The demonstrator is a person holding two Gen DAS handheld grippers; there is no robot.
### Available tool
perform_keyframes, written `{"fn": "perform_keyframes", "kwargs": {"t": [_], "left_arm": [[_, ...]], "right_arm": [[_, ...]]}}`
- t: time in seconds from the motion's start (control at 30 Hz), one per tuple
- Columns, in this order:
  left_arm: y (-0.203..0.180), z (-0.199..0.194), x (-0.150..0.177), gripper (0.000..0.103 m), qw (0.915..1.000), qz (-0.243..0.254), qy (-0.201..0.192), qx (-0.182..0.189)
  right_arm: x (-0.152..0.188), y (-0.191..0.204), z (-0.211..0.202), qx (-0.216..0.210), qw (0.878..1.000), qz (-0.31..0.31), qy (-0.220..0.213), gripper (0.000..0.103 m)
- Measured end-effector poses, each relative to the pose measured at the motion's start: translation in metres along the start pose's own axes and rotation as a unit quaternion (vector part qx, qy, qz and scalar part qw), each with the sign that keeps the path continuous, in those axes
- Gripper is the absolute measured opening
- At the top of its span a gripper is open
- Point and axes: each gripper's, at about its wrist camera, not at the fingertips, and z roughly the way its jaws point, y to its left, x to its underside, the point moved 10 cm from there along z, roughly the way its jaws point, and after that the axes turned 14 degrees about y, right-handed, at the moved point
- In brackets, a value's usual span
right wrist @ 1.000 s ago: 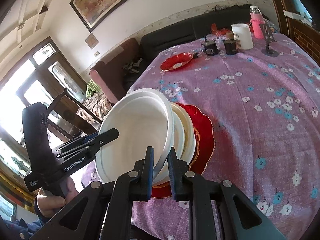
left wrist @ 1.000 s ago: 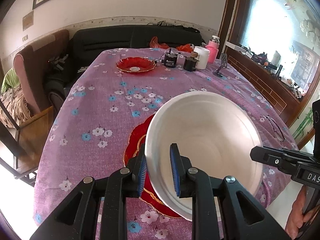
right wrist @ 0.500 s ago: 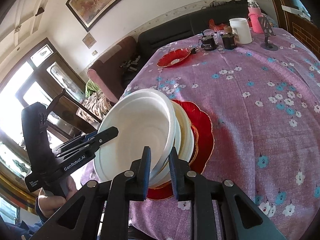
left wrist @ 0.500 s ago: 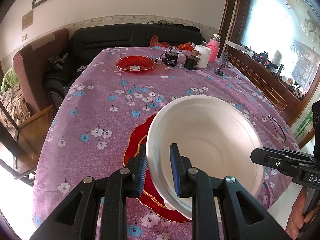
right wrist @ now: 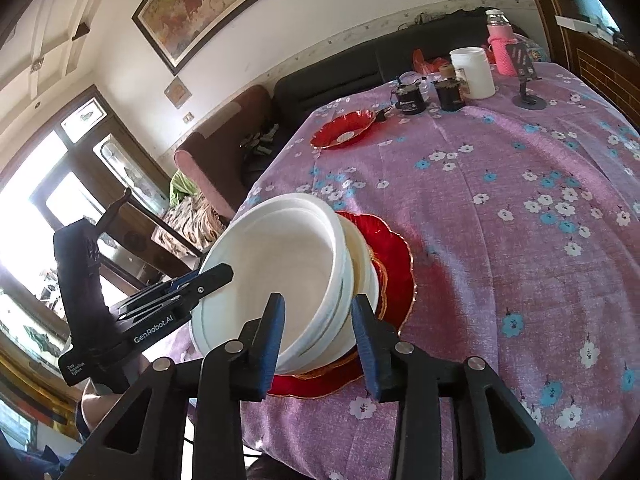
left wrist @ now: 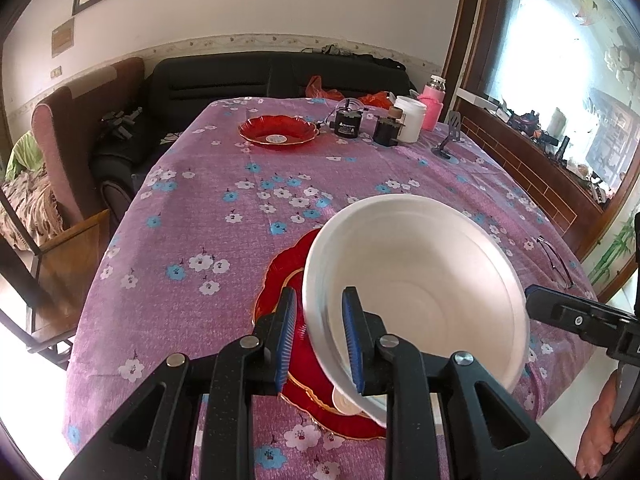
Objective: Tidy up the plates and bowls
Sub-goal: 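Open both grippers and withdraw them from the top white bowl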
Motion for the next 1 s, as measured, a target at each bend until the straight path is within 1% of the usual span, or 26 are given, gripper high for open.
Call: {"fn": "perform_keyframes", "kwargs": {"t": [0.03, 0.13, 0.2, 0.33, 0.4, 0.43, 0.53, 0.63, 0.7, 0.77, 0.9, 0.93, 0.97, 1.0], "left_arm": [[0.0, -0.002, 0.001, 0.024, 1.0, 0.0, -0.002, 0.0], [-0.002, -0.009, 0.006, 0.031, 0.9999, -0.002, -0.011, -0.004], [-0.003, -0.014, 0.01, 0.032, 0.9998, -0.002, -0.018, -0.005], [0.0, -0.028, 0.024, 0.034, 0.9992, -0.01, -0.038, -0.01], [0.0, -0.032, 0.032, 0.036, 0.9989, -0.014, -0.044, -0.008], [0.0, -0.035, 0.038, 0.038, 0.9986, -0.013, -0.049, -0.014], [-0.006, -0.04, 0.053, 0.041, 0.9977, -0.007, -0.064, -0.022], [-0.015, -0.044, 0.069, 0.043, 0.9968, -0.002, -0.076, -0.024], [-0.019, -0.047, 0.077, 0.046, 0.9965, 0.0, -0.08, -0.025], [-0.023, -0.051, 0.084, 0.051, 0.996, 0.003, -0.086, -0.024], [-0.024, -0.059, 0.091, 0.052, 0.9953, -0.003, -0.095, -0.019], [-0.024, -0.063, 0.095, 0.058, 0.995, -0.002, -0.098, -0.016], [-0.024, -0.066, 0.097, 0.07, 0.9945, -0.002, -0.103, -0.02], [-0.022, -0.071, 0.1, 0.078, 0.9928, -0.007, -0.115, -0.032]], "right_arm": [[0.001, -0.001, -0.003, 0.0, 1.0, 0.004, -0.005, 0.042], [0.006, -0.003, -0.01, -0.001, 1.0, 0.006, -0.013, 0.047], [0.01, -0.004, -0.014, 0.001, 1.0, 0.008, -0.019, 0.049], [0.024, -0.008, -0.018, 0.008, 0.999, 0.01, -0.029, 0.051], [0.032, -0.009, -0.018, 0.013, 0.999, 0.01, -0.032, 0.051], [0.037, -0.009, -0.017, 0.014, 0.999, 0.012, -0.032, 0.051], [0.051, -0.006, -0.012, 0.025, 0.999, 0.01, -0.031, 0.052], [0.063, 0.0, -0.013, 0.042, 0.998, 0.001, -0.038, 0.052], [0.07, 0.004, -0.016, 0.051, 0.998, -0.002, -0.048, 0.061], [0.078, 0.005, -0.018, 0.058, 0.997, -0.001, -0.054, 0.065], [0.093, 0.007, -0.024, 0.062, 0.997, 0.005, -0.056, 0.067], [0.098, 0.009, -0.026, 0.065, 0.996, 0.003, -0.06, 0.067], [0.101, 0.01, -0.027, 0.07, 0.995, 0.001, -0.064, 0.067], [0.104, 0.012, -0.028, 0.077, 0.995, -0.004, -0.069, 0.068]]}}
